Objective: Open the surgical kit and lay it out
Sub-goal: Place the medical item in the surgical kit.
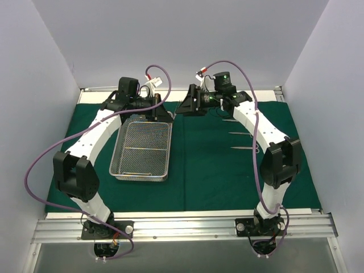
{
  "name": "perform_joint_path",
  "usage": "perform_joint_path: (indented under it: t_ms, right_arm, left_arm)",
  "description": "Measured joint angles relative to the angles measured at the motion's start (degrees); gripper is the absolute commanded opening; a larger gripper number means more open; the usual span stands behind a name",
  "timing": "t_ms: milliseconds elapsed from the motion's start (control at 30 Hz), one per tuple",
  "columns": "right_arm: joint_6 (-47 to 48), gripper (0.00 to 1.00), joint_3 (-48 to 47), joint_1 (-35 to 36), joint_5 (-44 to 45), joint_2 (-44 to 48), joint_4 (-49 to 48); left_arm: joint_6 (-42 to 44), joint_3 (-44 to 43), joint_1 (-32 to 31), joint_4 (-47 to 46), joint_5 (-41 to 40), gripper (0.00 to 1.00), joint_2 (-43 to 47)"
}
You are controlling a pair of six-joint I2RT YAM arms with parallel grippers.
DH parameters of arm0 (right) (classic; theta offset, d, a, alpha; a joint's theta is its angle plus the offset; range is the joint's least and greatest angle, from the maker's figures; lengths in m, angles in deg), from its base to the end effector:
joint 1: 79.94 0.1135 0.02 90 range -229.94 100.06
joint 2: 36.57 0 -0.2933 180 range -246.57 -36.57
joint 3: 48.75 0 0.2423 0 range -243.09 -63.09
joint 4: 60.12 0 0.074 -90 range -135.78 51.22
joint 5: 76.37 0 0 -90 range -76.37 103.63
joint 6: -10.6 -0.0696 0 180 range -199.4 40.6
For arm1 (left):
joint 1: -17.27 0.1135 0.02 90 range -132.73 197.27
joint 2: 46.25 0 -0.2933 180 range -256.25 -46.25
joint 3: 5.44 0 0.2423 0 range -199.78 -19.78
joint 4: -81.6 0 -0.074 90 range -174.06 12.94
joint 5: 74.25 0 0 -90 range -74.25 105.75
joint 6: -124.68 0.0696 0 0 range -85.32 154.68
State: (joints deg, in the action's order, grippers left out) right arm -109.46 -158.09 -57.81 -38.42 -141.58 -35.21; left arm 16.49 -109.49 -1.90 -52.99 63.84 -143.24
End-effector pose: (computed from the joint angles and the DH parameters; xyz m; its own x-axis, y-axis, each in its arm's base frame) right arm 0.3933 0.2192 0.3740 -0.7404 0.0314 -0.6714 -0.6293 0.3187 0.7088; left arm 0.3520 -0.1772 0.3596 -0.7973 0.0564 -0.6009 0.5491 0.4809 -0.6835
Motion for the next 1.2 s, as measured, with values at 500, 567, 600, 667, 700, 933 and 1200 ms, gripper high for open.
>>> perform_joint_path:
  t_ms: [500, 567, 600, 667, 700, 933, 1200]
  right_arm:
    - [-5.38, 0.0, 5.68, 0.11, -3.78, 0.09, -10.38]
    - [-6.21, 0.0, 6.27, 0.11, -4.0, 0.26, -11.52]
    - [-6.47, 0.0, 6.51, 0.11, -3.98, 0.46, -11.96]
    - [-6.56, 0.0, 6.64, 0.11, -3.98, 0.7, -12.33]
    - [-6.25, 0.0, 6.64, 0.09, -3.87, 0.79, -12.28]
    - [6.03, 0.0, 3.32, -0.07, -0.63, 0.79, 2.34]
    - [17.99, 0.0, 2.45, 0.85, 1.84, 3.74, 15.37]
  left_arm:
    - [-12.44, 9.81, -0.22, -15.91, 7.52, 0.03, 0.0]
    - [-13.29, 10.29, -0.22, -17.11, 8.0, 0.11, 0.0]
    - [-13.7, 10.47, -0.22, -17.75, 8.31, 0.18, 0.0]
    - [-14.38, 10.73, -0.22, -18.99, 8.92, 0.49, 0.0]
    - [-14.29, 10.75, -0.22, -19.45, 9.38, 0.56, 0.0]
    - [-11.63, 10.95, 3.23, -17.9, 10.84, 0.72, 1.68]
    - [-11.1, 10.88, 8.0, -17.14, 12.11, 0.74, 1.64]
